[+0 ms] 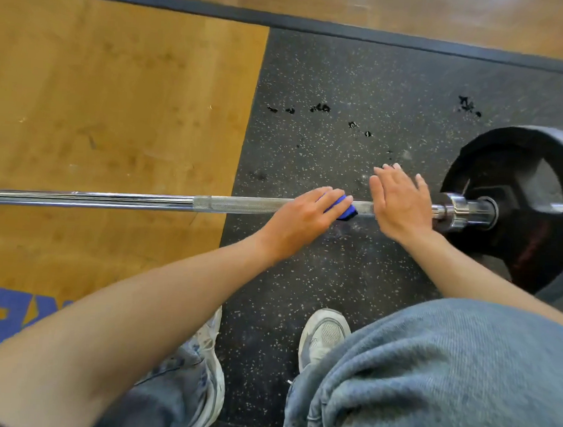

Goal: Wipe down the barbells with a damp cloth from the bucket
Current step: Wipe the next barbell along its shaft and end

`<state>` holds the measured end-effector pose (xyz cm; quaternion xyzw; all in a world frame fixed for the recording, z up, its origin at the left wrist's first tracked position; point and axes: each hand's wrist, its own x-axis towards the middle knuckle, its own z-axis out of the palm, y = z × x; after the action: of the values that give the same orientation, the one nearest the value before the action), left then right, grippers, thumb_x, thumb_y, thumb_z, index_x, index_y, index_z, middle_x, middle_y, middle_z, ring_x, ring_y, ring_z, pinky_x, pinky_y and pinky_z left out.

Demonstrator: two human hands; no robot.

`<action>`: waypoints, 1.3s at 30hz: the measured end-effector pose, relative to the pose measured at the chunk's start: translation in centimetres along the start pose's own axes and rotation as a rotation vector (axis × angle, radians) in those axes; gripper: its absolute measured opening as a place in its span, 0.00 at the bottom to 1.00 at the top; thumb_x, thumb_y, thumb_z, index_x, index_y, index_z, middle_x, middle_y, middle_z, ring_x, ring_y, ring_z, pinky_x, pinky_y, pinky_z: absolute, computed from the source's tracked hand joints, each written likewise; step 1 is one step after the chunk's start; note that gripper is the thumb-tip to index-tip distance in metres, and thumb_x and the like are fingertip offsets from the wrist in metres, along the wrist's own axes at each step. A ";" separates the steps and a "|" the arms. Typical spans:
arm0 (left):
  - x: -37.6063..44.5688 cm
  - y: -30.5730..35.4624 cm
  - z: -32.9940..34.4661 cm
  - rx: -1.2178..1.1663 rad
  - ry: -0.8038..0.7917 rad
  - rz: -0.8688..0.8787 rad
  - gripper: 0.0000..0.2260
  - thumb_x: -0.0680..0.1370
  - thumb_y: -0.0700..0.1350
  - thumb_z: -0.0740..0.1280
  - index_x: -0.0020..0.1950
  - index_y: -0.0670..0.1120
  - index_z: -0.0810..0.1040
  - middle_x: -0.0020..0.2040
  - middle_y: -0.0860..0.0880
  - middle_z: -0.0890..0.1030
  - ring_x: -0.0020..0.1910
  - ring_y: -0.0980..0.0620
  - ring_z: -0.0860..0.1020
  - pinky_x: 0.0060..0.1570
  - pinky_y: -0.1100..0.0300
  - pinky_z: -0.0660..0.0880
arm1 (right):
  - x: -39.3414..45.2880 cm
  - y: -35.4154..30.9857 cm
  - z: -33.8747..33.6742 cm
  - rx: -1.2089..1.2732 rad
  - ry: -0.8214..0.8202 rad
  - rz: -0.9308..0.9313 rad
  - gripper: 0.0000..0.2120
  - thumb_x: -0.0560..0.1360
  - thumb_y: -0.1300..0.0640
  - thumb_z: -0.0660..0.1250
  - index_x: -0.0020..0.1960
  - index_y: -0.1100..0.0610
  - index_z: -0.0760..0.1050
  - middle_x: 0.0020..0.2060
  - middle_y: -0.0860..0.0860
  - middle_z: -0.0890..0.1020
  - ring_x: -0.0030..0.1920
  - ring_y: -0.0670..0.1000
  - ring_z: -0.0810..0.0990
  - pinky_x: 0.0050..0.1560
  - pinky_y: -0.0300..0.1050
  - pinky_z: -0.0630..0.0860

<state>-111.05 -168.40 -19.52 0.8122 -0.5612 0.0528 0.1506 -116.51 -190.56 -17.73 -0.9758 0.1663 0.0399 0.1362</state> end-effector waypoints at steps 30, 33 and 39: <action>-4.1 -5.4 -2.7 -0.080 -0.007 0.061 0.24 0.79 0.31 0.53 0.74 0.36 0.71 0.67 0.37 0.76 0.63 0.40 0.77 0.65 0.47 0.76 | 1.9 -0.9 -1.8 -0.157 -0.251 0.028 0.30 0.83 0.45 0.39 0.73 0.55 0.70 0.74 0.49 0.72 0.75 0.55 0.66 0.72 0.61 0.62; -3.7 -5.8 -2.6 -0.060 0.000 0.040 0.26 0.78 0.31 0.50 0.75 0.36 0.70 0.68 0.37 0.75 0.63 0.39 0.77 0.65 0.47 0.76 | 2.9 -2.0 -1.4 -0.092 -0.124 0.042 0.30 0.84 0.43 0.41 0.77 0.54 0.67 0.76 0.50 0.70 0.79 0.52 0.61 0.78 0.62 0.52; -1.7 -7.7 -2.2 -0.093 0.060 -0.071 0.25 0.76 0.31 0.55 0.72 0.38 0.74 0.63 0.39 0.78 0.58 0.40 0.79 0.61 0.47 0.77 | 7.8 -6.3 0.6 0.081 -0.001 -0.041 0.22 0.86 0.45 0.48 0.61 0.54 0.77 0.56 0.51 0.82 0.65 0.57 0.77 0.61 0.55 0.69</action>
<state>-104.40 -163.70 -19.28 0.8217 -0.5290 0.0457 0.2069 -107.05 -187.13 -17.70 -0.9726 0.1476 0.0310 0.1767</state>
